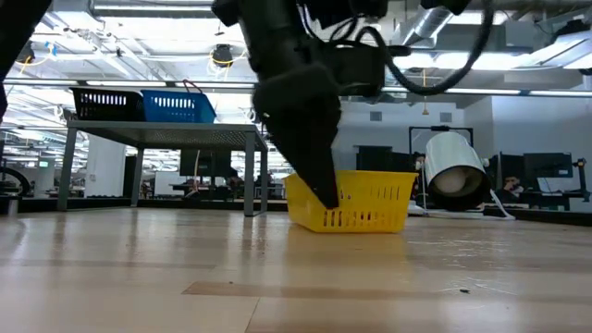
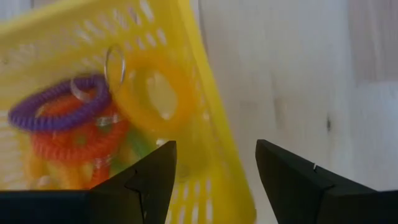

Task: Pick & Place Office Desk Supplies
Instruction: Put the yellow basket containing the stretchable key holders on the shelf

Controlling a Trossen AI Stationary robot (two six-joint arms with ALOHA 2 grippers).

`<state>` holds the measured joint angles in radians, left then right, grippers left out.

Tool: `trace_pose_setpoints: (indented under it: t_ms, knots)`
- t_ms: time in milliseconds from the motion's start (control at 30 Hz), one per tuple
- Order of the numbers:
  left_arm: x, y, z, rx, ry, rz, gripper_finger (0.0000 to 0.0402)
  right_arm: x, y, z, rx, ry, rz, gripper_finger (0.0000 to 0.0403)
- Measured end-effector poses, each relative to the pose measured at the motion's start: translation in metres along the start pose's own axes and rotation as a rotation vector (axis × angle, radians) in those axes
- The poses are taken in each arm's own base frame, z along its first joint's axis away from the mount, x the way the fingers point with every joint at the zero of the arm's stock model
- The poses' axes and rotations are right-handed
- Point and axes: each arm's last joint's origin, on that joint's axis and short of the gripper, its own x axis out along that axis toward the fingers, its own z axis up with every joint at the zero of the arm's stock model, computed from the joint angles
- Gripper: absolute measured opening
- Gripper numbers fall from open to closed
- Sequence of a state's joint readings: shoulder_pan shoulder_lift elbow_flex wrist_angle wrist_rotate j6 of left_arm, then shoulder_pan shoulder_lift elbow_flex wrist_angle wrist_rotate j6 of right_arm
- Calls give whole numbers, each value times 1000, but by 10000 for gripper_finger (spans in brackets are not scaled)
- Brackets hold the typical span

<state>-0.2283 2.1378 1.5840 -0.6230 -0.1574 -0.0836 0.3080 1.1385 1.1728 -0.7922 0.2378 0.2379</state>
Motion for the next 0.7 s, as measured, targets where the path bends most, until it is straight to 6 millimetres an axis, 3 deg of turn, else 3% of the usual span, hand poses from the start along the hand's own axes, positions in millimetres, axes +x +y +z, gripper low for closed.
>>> trace_pose_setpoints:
  t_ms: [200,433,567,700]
  knots:
    - [19,-3,-7,1,57,-6,214,0,0,-1,5,5,-1,143]
    - [18,-2,-6,-27,52,-9,199,0,0,-2,20,15,-4,143]
    - [12,-1,-4,-26,36,-12,141,0,0,-2,20,15,-4,143]
    - [7,-1,-3,-27,35,-28,48,0,0,-2,19,20,-5,143]
